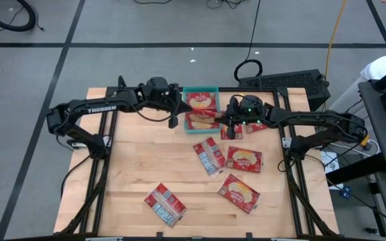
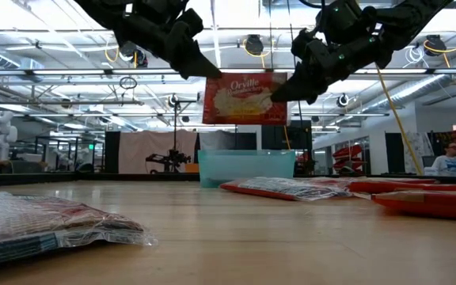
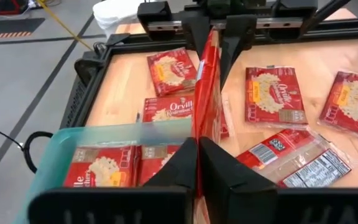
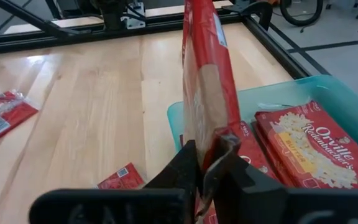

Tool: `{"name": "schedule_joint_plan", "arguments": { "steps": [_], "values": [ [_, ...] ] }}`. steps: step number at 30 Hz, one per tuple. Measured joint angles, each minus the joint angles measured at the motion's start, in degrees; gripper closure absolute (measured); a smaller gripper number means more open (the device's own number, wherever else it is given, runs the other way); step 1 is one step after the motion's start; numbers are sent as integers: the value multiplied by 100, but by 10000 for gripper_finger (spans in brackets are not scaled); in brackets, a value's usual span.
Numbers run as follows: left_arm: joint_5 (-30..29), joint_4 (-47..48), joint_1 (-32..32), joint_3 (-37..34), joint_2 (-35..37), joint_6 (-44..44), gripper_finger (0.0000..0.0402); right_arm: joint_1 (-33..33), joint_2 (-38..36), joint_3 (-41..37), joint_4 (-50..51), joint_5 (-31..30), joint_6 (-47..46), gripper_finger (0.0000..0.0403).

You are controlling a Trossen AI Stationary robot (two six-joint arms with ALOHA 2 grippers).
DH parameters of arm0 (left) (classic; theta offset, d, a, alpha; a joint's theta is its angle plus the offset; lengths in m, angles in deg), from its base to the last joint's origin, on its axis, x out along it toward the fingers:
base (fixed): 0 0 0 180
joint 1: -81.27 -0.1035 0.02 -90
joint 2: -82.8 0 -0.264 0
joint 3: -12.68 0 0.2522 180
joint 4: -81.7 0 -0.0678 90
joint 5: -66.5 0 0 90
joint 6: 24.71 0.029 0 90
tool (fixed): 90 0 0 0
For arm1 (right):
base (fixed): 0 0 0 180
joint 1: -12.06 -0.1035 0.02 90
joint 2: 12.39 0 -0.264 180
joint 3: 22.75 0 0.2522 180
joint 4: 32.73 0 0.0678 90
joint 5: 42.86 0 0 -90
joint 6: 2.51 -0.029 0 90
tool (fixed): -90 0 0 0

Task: Sort popcorn bags into baskets
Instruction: Put the red popcorn bag into the blue bin

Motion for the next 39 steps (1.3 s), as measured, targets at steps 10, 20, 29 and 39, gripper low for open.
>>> {"name": "schedule_joint_plan", "arguments": {
  "steps": [10,20,29,39],
  "values": [
    [-34,301,-4,0,1,-22,271,0,0,0,-111,7,48,390],
    [-52,238,-4,-2,1,-14,309,-4,0,0,-338,-2,33,383],
    [456,204,-409,-11,1,-505,382,-11,-314,4,-152,-780,-189,338],
    [533,-921,-639,-558,-110,-1249,385,-22,-1221,4,599,-1637,-149,279]
  ]
}}
